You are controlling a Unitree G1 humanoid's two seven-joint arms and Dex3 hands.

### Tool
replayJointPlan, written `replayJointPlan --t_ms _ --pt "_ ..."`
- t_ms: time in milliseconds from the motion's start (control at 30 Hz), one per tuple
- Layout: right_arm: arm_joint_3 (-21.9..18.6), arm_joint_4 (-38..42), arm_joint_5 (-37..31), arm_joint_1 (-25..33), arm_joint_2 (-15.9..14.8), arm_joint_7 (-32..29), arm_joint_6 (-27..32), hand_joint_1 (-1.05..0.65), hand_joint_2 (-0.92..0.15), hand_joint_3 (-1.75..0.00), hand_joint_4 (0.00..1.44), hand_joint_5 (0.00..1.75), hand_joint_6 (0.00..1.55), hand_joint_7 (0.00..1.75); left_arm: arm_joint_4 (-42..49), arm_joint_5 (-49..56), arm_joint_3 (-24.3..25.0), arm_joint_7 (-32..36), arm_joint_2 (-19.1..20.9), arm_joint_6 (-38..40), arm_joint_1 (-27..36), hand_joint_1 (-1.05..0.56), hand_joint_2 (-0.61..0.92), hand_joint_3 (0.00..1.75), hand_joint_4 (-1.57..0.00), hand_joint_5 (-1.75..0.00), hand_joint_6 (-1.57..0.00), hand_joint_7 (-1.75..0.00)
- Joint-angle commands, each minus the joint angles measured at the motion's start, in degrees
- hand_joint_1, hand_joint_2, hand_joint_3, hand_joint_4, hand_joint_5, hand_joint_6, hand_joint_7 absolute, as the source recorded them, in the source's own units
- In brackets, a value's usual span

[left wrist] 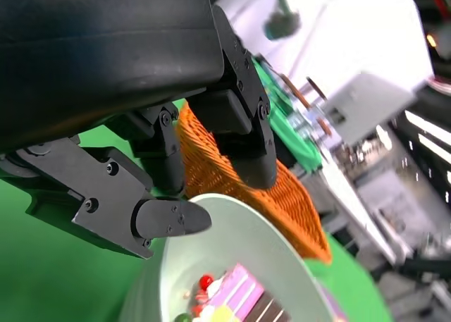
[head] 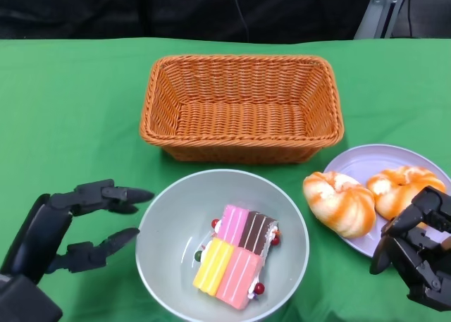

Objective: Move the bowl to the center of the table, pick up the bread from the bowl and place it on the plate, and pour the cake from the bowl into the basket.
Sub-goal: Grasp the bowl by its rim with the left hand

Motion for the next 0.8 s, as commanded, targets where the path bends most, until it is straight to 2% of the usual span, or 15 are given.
replayJointPlan --t_ms 33,300,333,367,467,567,600,800 --pt "-1.6 -1.1 0.6 -0.3 0.3 0.4 0.8 -0.23 -0.56 -0.86 0.72 1.62 0.64 1.35 -1.2 0.9 -0.3 0.2 1.3 0.1 1.1 -0.18 0.74 0.29 -0.68 -0.28 -0.77 -0.03" --pt "-2.5 -1.4 0.1 -0.4 1.2 1.2 1.6 -0.23 -0.55 -0.88 0.72 1.62 0.64 1.35 -1.6 1.0 -0.3 0.4 1.4 0.3 1.3 -0.18 0.75 0.26 -0.70 -0.24 -0.77 -0.02" --pt "-2.6 -0.9 0.2 -0.9 1.3 1.2 2.0 -0.23 -0.55 -0.88 0.72 1.62 0.64 1.35 -4.1 7.7 1.3 2.4 4.1 -4.0 3.0 -0.18 0.75 0.25 -0.71 -0.24 -0.77 -0.02" --pt "-2.7 -0.5 0.1 -1.4 1.5 1.2 2.2 -0.20 -0.48 -1.02 0.70 1.64 0.62 1.38 -6.6 14.2 2.6 4.6 6.4 -6.9 4.5 -0.28 0.75 0.15 -0.63 -0.16 -0.71 -0.01" --pt "-2.9 0.1 -0.1 -2.0 1.7 1.5 2.3 -0.18 -0.43 -1.14 0.69 1.65 0.60 1.40 -11.1 25.6 4.3 9.3 10.1 -10.1 6.6 -0.38 0.76 0.05 -0.50 -0.04 -0.56 0.00" --pt "-3.0 0.4 -0.5 -2.2 2.0 1.6 2.2 -0.19 -0.43 -1.14 0.69 1.65 0.60 1.40 -12.3 30.0 4.0 12.8 11.7 -10.5 6.9 -0.41 0.76 0.03 -0.46 -0.01 -0.51 0.00" --pt "-3.0 0.5 -0.7 -2.3 2.1 1.7 2.2 -0.20 -0.46 -1.08 0.70 1.63 0.61 1.38 -12.6 30.8 3.7 13.6 12.3 -10.7 7.0 -0.43 0.75 0.02 -0.45 -0.01 -0.50 0.00" --pt "-3.1 0.8 -0.9 -2.5 2.3 2.2 2.3 -0.20 -0.50 -1.01 0.70 1.62 0.61 1.36 -13.1 32.9 1.9 16.4 14.8 -10.8 6.8 -0.44 0.74 0.00 -0.48 -0.02 -0.52 -0.01"
